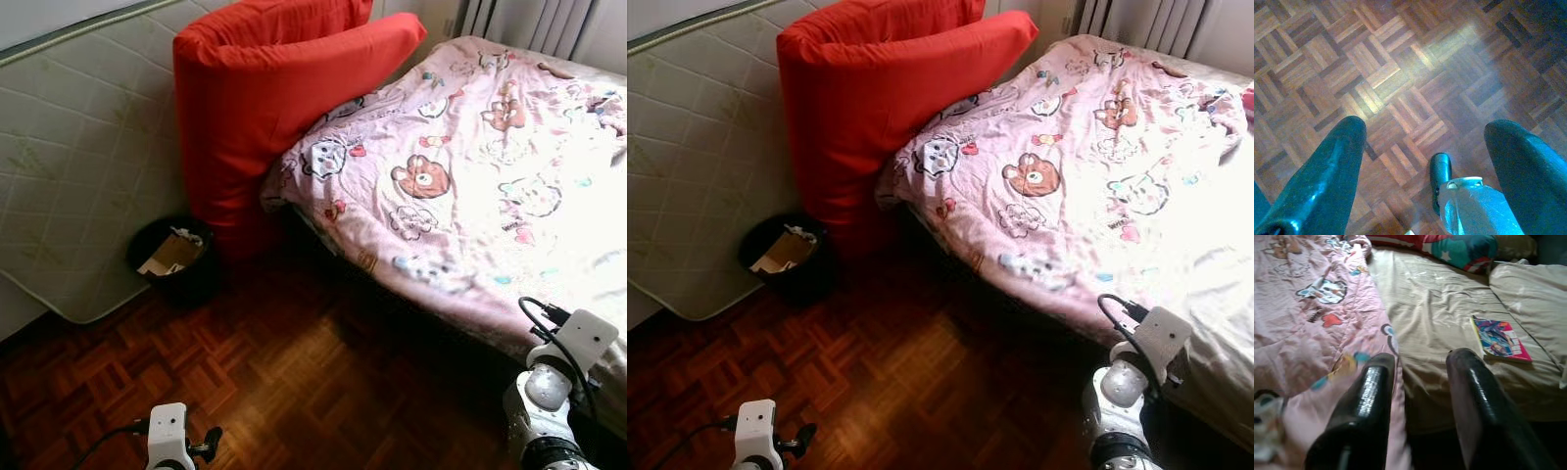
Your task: Clean up the room
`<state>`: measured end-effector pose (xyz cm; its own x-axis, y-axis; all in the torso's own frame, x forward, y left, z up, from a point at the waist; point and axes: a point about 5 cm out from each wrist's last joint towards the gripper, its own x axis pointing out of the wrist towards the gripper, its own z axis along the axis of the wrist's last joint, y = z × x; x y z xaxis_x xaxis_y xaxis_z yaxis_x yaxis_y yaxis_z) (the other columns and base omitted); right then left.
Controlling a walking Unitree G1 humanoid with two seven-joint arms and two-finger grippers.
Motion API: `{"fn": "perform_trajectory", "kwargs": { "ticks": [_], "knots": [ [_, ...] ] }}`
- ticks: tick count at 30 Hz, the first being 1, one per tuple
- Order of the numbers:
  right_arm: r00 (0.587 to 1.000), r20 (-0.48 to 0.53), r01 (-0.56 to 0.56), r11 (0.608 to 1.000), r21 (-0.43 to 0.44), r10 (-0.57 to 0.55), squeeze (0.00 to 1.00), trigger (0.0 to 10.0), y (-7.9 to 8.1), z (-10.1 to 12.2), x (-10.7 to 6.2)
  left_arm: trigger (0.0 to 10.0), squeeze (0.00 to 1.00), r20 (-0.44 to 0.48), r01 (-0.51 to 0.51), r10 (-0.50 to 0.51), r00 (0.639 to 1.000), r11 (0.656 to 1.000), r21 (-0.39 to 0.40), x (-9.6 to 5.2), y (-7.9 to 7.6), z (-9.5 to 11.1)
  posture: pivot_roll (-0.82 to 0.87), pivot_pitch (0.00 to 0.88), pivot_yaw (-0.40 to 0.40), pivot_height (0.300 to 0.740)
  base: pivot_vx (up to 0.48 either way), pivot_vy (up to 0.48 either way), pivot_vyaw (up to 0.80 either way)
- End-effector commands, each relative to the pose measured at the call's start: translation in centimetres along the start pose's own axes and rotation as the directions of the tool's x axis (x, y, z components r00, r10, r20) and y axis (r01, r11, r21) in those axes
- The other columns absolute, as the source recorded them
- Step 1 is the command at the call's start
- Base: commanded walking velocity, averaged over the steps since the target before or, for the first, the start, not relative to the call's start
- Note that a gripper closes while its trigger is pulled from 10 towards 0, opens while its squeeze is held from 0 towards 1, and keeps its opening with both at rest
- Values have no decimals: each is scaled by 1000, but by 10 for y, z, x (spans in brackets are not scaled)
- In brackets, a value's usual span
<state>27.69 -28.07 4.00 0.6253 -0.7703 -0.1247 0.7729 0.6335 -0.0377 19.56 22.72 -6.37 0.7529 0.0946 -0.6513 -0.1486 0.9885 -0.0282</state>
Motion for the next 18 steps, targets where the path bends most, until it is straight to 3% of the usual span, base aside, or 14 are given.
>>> {"fn": "perform_trajectory", "kwargs": {
  "ticks": [1,4,5,6,9,10,11,12,18],
  "knots": [
    [1000,-20,13,1000,-6,-14,1000,10000,-4,-3,0,10000,0,-14,-9,10,1000,1000,14,-1,5,-1,4,89,63,740,0,0,0],
    [1000,-30,-5,1000,-3,4,1000,10000,-2,-4,0,10000,0,-16,-10,10,1000,1000,14,0,4,-1,5,88,63,740,0,0,0],
    [999,-38,-17,1000,-5,17,145,10000,-1,-5,0,10000,0,-17,-9,10,1000,1000,14,0,4,-1,3,87,64,740,0,0,0],
    [997,-62,-51,999,-4,51,0,10000,2,-8,-1,10000,0,-17,-8,9,1000,1000,14,0,3,-1,3,87,64,740,0,0,0],
    [961,-165,-223,975,12,222,0,10000,19,-21,-10,10000,0,-21,-6,6,1000,1000,15,0,1,-1,-6,85,64,740,0,0,0],
    [911,-218,-354,935,20,349,0,10000,30,-30,-19,10000,0,-21,-4,5,1000,1000,15,0,1,-1,-6,85,64,740,0,0,0],
    [911,-218,-354,935,20,349,0,10000,30,-30,-19,10000,0,-21,-4,5,1000,1000,15,0,1,-1,-6,85,64,740,0,0,0],
    [862,-280,-447,894,-26,423,0,10000,35,-42,-30,10000,0,-21,-2,3,1000,1000,16,1,0,0,-19,84,62,740,0,0,0],
    [722,-454,-619,780,-88,522,0,10000,35,-77,-59,10000,0,-20,-1,1,1000,1000,10,1,-1,1,-17,79,52,740,0,0,0]
  ]
}}
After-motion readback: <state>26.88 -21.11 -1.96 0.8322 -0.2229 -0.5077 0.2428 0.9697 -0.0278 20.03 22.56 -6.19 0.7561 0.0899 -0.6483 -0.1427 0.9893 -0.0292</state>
